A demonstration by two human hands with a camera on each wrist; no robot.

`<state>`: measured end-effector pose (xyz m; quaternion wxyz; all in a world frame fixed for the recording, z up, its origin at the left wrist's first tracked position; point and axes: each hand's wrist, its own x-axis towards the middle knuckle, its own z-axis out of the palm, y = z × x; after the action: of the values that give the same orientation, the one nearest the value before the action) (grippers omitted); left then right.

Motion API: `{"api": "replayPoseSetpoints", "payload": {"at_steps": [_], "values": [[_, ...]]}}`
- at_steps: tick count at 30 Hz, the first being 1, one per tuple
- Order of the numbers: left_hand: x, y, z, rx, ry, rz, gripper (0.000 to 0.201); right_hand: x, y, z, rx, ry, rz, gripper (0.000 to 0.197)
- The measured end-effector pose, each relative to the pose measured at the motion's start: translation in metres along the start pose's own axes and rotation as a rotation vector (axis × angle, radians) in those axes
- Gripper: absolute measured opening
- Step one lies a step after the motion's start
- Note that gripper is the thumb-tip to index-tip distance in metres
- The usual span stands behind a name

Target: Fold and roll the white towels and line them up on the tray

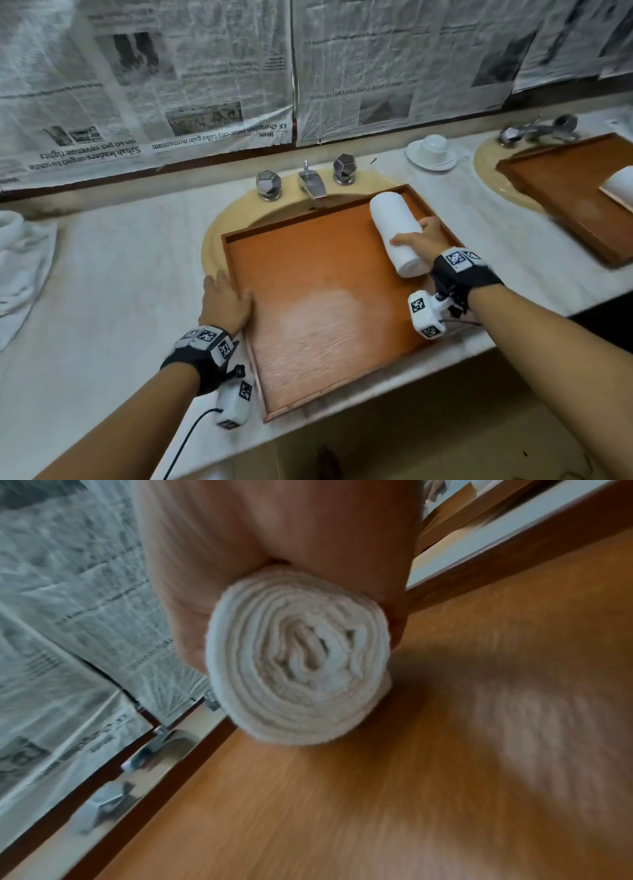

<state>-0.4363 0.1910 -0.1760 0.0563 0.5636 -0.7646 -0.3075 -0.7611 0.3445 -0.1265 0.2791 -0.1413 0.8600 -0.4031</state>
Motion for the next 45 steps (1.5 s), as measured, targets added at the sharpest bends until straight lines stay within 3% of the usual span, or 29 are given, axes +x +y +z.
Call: {"api": "replayPoseSetpoints", "payload": {"at_steps": [3, 6, 9, 14, 20, 22, 27, 35, 41, 45], "values": [[0.005, 0.002, 0.004, 0.066, 0.006, -0.023, 0.044, 0.031, -0.002, -0.01, -0.069, 0.019, -0.008, 0.072], [0.006, 0.002, 0.004, 0.119, -0.016, -0.027, 0.043, 0.053, -0.001, -0.015, -0.107, 0.056, -0.015, 0.07], [0.007, 0.002, 0.002, 0.146, -0.047, -0.034, 0.047, 0.067, -0.002, -0.018, -0.212, 0.065, -0.013, 0.072], [0.01, 0.001, 0.0, 0.149, -0.086, -0.042, 0.051, 0.076, -0.008, -0.016, -0.61, 0.252, -0.087, 0.063], [0.014, -0.006, -0.016, 0.202, -0.244, -0.046, 0.073, 0.073, 0.002, -0.013, -0.714, 0.282, -0.188, 0.063], [0.014, -0.008, -0.019, 0.244, -0.239, -0.042, 0.074, 0.07, 0.007, -0.01, -0.795, 0.276, -0.188, 0.07], [0.011, -0.005, -0.013, 0.254, -0.24, -0.045, 0.062, 0.07, 0.007, -0.011, -0.753, 0.17, -0.122, 0.076], [0.012, -0.005, -0.016, 0.289, -0.258, -0.047, 0.053, 0.06, 0.021, -0.02, -0.77, 0.228, -0.105, 0.069], [0.012, -0.001, -0.014, 0.292, -0.244, -0.055, 0.052, 0.07, 0.011, -0.022, -0.756, 0.215, -0.132, 0.063], [0.012, -0.004, -0.016, 0.299, -0.255, -0.045, 0.06, 0.067, 0.012, -0.015, -0.785, 0.231, -0.136, 0.073]]}}
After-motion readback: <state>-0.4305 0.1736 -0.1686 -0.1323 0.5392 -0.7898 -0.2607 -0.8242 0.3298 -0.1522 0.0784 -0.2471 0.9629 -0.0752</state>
